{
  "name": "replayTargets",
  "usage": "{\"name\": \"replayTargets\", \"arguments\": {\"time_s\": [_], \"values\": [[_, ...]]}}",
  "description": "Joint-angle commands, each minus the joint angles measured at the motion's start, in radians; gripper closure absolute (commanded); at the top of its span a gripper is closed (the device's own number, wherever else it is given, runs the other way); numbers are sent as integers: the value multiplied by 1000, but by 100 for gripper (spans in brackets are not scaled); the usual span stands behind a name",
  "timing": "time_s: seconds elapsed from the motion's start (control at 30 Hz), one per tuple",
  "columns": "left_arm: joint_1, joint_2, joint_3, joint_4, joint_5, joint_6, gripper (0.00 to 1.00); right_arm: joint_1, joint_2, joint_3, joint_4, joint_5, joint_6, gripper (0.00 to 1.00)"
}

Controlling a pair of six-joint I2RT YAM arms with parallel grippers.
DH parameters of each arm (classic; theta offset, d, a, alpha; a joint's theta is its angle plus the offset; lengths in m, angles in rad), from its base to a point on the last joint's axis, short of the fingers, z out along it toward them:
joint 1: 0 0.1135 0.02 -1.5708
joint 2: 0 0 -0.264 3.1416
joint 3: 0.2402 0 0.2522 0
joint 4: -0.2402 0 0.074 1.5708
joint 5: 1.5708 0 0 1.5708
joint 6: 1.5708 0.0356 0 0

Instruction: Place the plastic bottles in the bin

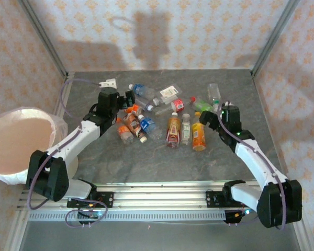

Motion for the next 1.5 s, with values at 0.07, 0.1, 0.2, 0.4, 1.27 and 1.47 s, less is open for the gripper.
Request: {"name": "replayTargets", "arguments": {"time_s": [0.07,0.1,0.2,0.4,1.27,1.47], "values": [[-7,35,105,-130,182,-80,0,41,-20,-70,-117,-81,36,1],[-8,42,103,-115,210,-84,0,51,-10,-70,-100,-110,36,1],[-7,49,79,-92,254,-108,0,102,31,-25,-84,-145,12,2],[-9,74,104,-186,200,-154,0,233,184,117,-125,-24,12,16],[-9,91,185,-346,143,-120,0,394,532,290,-234,286,150,37],[-9,108,194,-353,152,-118,0,405,596,271,-191,277,160,33]]}}
